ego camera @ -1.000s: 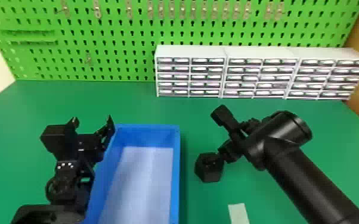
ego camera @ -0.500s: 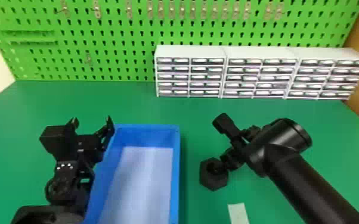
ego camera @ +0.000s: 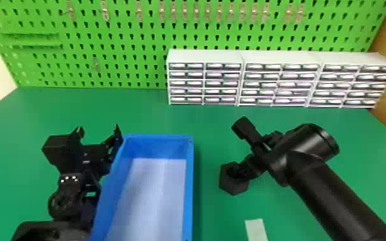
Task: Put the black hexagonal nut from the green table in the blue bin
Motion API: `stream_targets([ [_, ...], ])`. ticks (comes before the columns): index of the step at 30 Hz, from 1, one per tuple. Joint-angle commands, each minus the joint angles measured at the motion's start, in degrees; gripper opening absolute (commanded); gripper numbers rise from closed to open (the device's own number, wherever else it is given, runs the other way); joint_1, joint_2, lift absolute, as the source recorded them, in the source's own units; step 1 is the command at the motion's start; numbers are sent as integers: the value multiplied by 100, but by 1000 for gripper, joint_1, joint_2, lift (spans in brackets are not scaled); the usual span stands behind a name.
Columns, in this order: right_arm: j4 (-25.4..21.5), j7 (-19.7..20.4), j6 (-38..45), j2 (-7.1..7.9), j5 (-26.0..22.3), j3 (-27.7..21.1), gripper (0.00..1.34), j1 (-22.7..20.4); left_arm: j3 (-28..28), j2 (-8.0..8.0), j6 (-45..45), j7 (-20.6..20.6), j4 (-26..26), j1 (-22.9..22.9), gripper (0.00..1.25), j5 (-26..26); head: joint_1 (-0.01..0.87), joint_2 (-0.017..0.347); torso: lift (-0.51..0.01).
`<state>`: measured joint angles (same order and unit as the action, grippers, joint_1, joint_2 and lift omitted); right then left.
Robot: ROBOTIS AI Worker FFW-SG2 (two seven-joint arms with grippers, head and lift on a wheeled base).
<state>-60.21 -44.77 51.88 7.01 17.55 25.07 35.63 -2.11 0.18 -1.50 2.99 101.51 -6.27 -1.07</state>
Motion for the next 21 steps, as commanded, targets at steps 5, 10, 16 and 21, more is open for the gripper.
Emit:
stream_targets([
  [5, -17, -5, -20, 2, 46, -125, 333, -65, 9, 0, 0, 0, 0, -14, 893, 2, 657, 57, -95],
  [10, -87, -5, -20, 2, 38, -415, 333, -118, 9, 0, 0, 0, 0, -23, 893, 2, 657, 57, -95],
  [16, -316, -5, -20, 20, 2, -855, 333, -188, 18, 0, 0, 0, -9, -23, 893, 2, 657, 57, -95],
  [21, -580, -14, -11, 28, 11, -1145, 333, -294, 27, 0, 0, 0, -26, -23, 893, 11, 657, 57, -95],
])
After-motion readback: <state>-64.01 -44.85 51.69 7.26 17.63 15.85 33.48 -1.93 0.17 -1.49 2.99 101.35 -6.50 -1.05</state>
